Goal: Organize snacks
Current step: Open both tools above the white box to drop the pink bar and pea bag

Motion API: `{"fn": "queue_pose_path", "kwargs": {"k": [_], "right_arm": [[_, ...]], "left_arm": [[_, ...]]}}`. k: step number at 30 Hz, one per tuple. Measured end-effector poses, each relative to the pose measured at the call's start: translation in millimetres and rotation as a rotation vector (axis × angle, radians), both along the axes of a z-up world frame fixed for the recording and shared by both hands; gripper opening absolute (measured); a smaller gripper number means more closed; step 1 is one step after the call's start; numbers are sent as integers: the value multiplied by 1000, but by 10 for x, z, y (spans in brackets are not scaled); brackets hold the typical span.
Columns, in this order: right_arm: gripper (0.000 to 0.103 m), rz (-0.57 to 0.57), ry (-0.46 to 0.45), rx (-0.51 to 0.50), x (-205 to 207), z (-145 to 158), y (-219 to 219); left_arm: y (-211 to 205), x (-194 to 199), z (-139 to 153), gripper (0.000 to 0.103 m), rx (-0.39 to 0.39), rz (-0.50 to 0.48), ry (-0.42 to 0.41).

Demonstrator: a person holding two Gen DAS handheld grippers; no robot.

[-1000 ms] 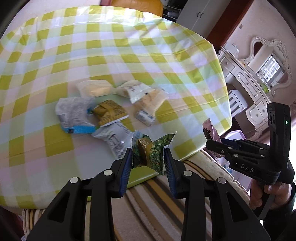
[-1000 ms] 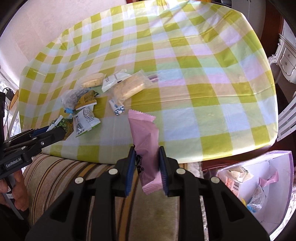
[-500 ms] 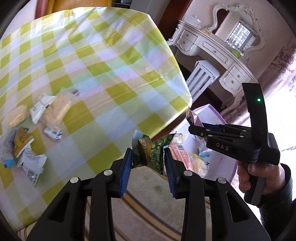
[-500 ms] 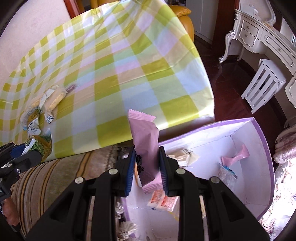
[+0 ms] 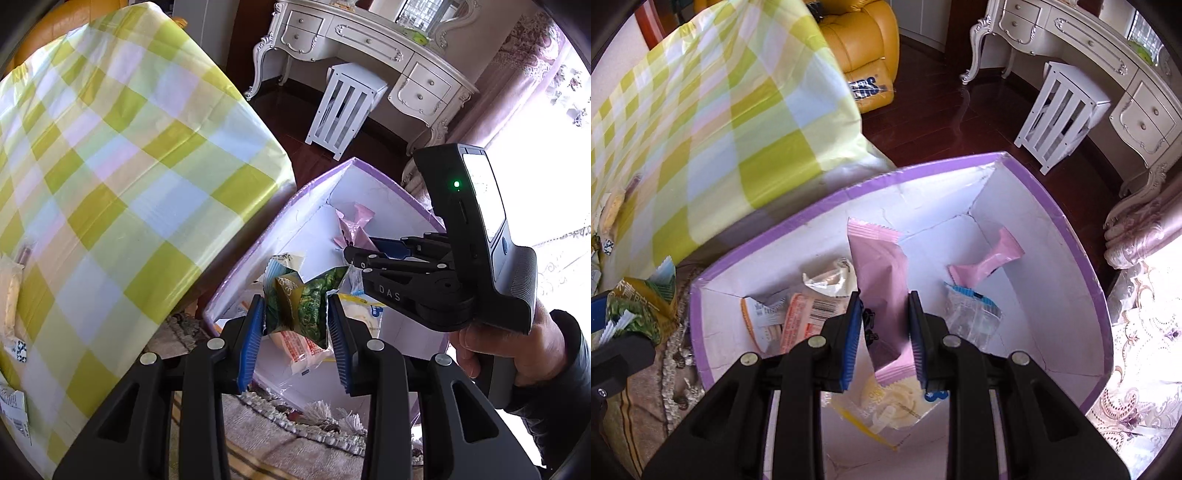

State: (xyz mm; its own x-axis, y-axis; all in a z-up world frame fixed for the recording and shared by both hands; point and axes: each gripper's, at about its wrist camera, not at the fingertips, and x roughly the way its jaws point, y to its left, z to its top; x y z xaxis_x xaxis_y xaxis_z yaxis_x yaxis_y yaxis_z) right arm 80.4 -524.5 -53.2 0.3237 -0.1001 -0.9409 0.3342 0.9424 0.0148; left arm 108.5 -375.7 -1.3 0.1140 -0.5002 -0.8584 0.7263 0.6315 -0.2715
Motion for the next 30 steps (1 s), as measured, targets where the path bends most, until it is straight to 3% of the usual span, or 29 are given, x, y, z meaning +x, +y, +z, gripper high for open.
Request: {"fn": "queue_pose_path", "kwargs": {"k": [16, 19, 21, 23, 30], "right_arm": [[30, -96, 33, 7, -81, -120, -235], [38, -104, 36, 6, -72, -118, -236], [51, -111, 31, -2, -70, -102, -237], [54, -114, 24, -6, -66, -78, -232], [63, -123, -16, -10, -32, 52, -196]], "left_arm": [[-224, -19, -117, 39, 24, -57, 37], [-218, -14, -121, 44, 20, -56, 42], [-197, -9, -104, 50, 12, -50, 38], [-175, -8, -66, 57, 0, -41, 29], [-10, 75, 72, 64, -12, 33, -35]]}}
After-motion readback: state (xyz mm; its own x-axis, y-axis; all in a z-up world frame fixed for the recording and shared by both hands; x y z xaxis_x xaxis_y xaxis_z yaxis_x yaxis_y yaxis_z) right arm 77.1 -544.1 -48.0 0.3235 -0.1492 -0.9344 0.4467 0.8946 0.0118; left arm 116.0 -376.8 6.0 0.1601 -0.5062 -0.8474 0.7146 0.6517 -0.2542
